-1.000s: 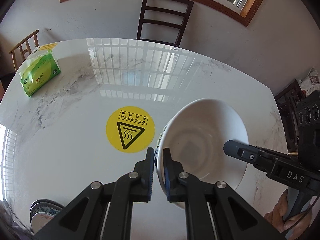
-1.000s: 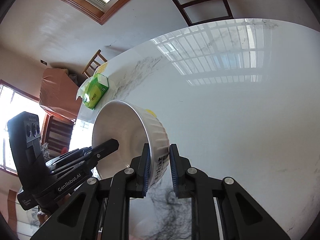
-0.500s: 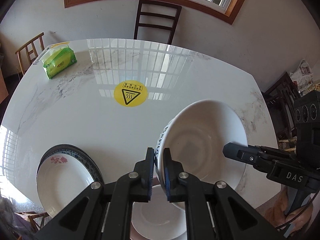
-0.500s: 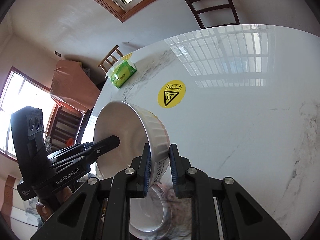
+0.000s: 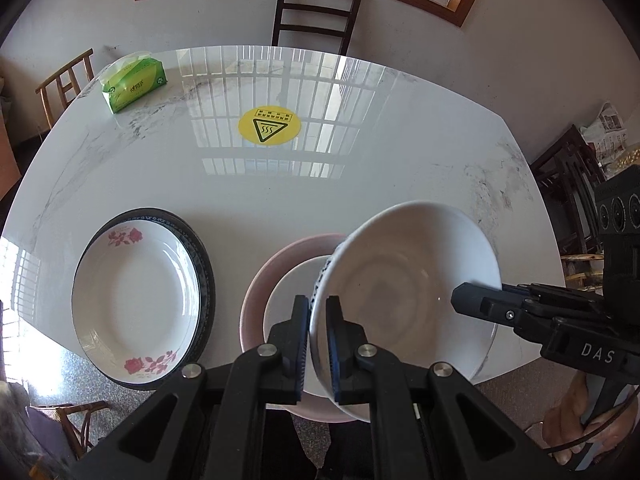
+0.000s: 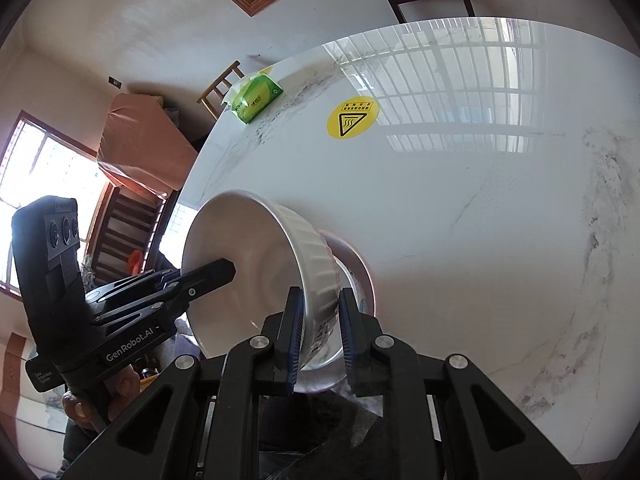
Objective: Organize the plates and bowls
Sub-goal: 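Carry the Rabbit bowl with both tools over the bowl stack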
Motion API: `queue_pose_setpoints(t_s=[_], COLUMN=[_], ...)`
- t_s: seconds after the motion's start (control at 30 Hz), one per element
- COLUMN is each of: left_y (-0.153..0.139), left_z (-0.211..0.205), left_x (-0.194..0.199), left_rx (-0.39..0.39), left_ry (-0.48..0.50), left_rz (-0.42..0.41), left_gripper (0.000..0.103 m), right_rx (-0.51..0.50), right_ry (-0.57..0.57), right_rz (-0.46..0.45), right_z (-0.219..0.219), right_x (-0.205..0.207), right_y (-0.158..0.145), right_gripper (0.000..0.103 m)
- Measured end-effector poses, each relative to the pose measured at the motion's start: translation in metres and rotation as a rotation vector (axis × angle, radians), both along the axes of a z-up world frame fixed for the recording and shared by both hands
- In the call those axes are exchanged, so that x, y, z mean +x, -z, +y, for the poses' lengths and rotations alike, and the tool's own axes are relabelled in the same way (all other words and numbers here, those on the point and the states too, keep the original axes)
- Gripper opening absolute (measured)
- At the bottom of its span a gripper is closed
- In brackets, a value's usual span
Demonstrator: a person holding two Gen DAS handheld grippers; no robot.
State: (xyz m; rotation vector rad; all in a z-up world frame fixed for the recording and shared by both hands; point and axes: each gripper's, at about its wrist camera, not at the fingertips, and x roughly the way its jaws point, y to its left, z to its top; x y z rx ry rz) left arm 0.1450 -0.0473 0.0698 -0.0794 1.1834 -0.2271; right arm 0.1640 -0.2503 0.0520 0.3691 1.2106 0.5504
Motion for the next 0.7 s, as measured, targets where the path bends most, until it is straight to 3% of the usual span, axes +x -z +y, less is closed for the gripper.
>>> queue_pose_setpoints(t_s=[0.33, 0.7], left_y=[0.024, 0.026], left_z=[0.009, 0.011], left_x=[-0.005, -0.003], left_rx=[-0.002, 0.004], left_ry=[-0.029, -0.035], left_rz=[0.04, 0.044], left_gripper=[0.009, 0.009], right_rx=[-0.018, -0.008], right_ry=[-0.004, -0.002], right_rz=[0.048, 0.072], right_z=[0.01, 0.014], right_x=[-0.011, -0.007], right_y=[0.022, 0.031], right_gripper=[0.02, 0.02])
